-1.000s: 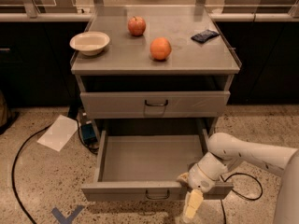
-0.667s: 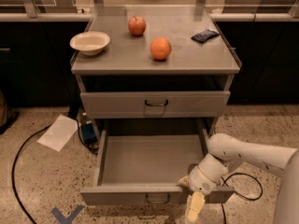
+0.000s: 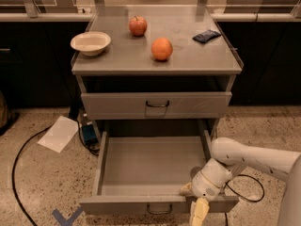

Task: Open middle drawer

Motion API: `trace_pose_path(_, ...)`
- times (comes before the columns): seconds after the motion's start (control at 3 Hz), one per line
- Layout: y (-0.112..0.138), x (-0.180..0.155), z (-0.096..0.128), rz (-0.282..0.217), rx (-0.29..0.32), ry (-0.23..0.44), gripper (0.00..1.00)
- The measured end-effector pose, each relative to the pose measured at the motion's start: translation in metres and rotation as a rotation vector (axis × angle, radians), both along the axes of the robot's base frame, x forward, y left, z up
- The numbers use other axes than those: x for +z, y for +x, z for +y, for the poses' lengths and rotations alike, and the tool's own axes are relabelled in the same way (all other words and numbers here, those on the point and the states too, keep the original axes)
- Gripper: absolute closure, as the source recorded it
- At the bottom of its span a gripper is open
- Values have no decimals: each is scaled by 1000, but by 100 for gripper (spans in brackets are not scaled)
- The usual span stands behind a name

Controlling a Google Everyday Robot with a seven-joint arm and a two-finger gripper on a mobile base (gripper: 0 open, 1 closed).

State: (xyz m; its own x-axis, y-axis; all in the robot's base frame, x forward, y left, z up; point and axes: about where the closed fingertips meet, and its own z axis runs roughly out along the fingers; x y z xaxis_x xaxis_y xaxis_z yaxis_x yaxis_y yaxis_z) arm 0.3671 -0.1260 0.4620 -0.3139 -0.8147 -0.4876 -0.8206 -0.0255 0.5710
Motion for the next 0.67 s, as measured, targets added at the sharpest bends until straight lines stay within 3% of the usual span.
trace_pose_path(0.33,-12,-7,2,44,34,-15,0)
trace_pose_path(0.67,-12,-6,2,45,34,-15,0)
